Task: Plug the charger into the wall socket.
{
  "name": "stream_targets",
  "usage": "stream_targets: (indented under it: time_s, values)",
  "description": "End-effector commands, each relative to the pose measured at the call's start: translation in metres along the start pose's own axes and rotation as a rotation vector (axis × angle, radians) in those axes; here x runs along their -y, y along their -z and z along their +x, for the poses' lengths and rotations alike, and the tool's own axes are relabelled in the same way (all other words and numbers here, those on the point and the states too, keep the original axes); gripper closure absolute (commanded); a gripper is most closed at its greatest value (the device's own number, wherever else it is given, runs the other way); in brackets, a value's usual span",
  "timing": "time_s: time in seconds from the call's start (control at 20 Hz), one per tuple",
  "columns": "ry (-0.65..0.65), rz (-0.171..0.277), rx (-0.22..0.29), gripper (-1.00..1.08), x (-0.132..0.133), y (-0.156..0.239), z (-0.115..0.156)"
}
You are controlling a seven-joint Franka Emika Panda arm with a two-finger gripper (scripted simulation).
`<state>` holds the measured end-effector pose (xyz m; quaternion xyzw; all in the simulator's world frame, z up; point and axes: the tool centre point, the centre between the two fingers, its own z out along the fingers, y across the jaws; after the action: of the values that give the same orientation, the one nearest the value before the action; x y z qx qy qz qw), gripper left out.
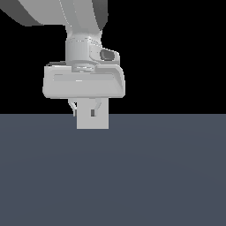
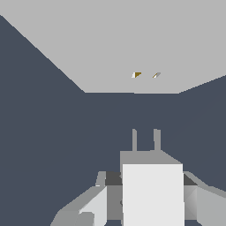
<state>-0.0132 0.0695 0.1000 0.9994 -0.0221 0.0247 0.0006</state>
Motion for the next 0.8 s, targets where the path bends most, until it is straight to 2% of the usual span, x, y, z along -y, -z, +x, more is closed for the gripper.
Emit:
stream_targets:
  time_s: [0.0,0.4,0.75]
  values:
    - [-0.001,0.0,0.0,1.08,0.0,0.0,0.0]
    - [-0.001,0.0,0.0,1.08,0.0,0.0,0.003]
    - [-0.001,0.0,0.0,1.08,-0.001,-0.001,0.02]
